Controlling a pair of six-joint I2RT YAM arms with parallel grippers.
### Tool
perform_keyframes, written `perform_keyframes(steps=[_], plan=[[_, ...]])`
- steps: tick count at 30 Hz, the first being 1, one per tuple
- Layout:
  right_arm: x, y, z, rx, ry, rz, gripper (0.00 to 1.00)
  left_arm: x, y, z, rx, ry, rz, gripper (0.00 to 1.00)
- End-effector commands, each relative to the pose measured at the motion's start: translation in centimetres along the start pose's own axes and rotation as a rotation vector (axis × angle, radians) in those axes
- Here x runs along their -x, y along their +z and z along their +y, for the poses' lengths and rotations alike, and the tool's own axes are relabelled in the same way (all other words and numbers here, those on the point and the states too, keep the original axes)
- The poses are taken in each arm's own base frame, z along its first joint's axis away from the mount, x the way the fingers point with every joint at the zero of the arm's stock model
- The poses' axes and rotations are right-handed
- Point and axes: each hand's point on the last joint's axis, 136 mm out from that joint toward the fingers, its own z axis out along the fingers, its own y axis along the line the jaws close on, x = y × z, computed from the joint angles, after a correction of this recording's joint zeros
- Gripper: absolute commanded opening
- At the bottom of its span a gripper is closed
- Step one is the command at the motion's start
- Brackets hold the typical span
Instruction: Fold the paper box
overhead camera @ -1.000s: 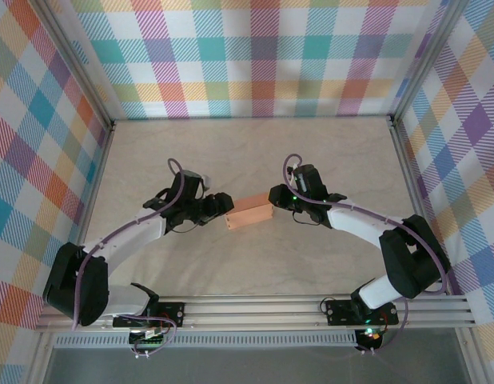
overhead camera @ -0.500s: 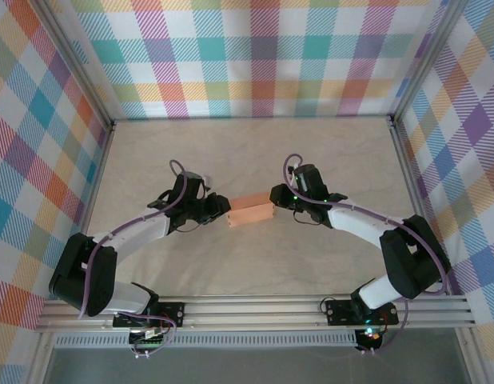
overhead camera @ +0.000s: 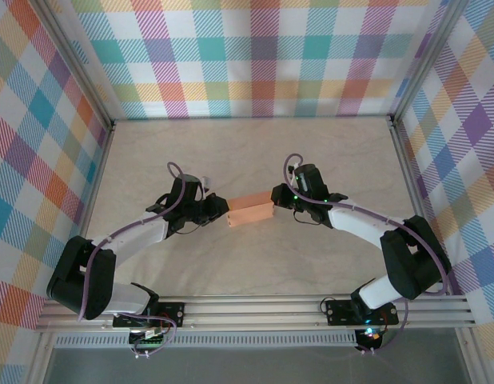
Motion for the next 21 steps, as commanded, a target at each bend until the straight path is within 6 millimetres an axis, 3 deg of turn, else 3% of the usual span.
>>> perform_keyframes(steps=[1,8,12,14,17,21], plan=[[-2.0,-0.2,-1.1,-0.036,0.007,0.072,0.25,-2.2,0.3,5.0,0.166,-0.059,0.071,0.13],[0.0,-1.4,1.9,0.058,0.046,0.04,0.49,-1.8,0.0,4.8,0.181,-0.045,0.067,0.19],[-0.5,-0.8,1.2,0.037,0.047,0.06,0.5,-1.2,-0.3,3.9,0.145,-0.031,0.034,0.23],[-1.2,-0.3,0.5,0.022,0.054,0.077,0.48,-0.7,-0.6,2.8,0.109,-0.016,0.014,0.3],[-1.9,0.5,-0.5,0.003,0.065,0.094,0.44,0.8,-1.2,0.3,0.05,0.026,-0.019,0.49],[-2.5,1.0,-1.4,-0.028,0.067,0.111,0.43,2.1,-2.2,-1.7,0.033,0.067,-0.047,0.56]])
